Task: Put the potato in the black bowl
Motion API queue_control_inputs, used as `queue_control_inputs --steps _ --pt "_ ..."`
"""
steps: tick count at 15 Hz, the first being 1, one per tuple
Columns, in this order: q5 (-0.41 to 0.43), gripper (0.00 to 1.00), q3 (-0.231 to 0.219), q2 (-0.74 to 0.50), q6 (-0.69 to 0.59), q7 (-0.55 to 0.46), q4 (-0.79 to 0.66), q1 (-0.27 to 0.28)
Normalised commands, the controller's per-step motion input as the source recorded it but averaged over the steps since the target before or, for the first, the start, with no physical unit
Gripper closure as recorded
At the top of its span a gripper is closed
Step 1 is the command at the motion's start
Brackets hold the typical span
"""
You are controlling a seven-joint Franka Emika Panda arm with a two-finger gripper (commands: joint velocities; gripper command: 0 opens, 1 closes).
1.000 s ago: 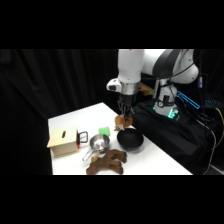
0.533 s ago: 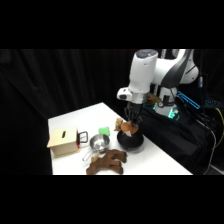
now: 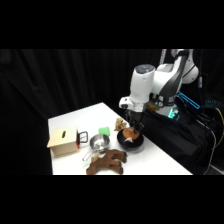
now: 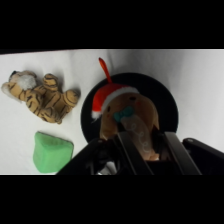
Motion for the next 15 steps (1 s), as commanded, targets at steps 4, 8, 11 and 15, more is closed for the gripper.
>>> queue_control_inputs --steps 4,8,11,15 --pt "0.018 0.04 -0.072 -0.03 -0.05 -0.14 0.11 -0.049" --pt "0.093 0.00 -0.018 -0.15 -0.34 -0.17 0.18 -0.023" --pt "0.252 0.00 0.016 -0.33 -0.54 -0.32 0.20 0.001" --pt "0.250 0.00 0.027 -0.38 -0.69 -0.27 0.24 0.010"
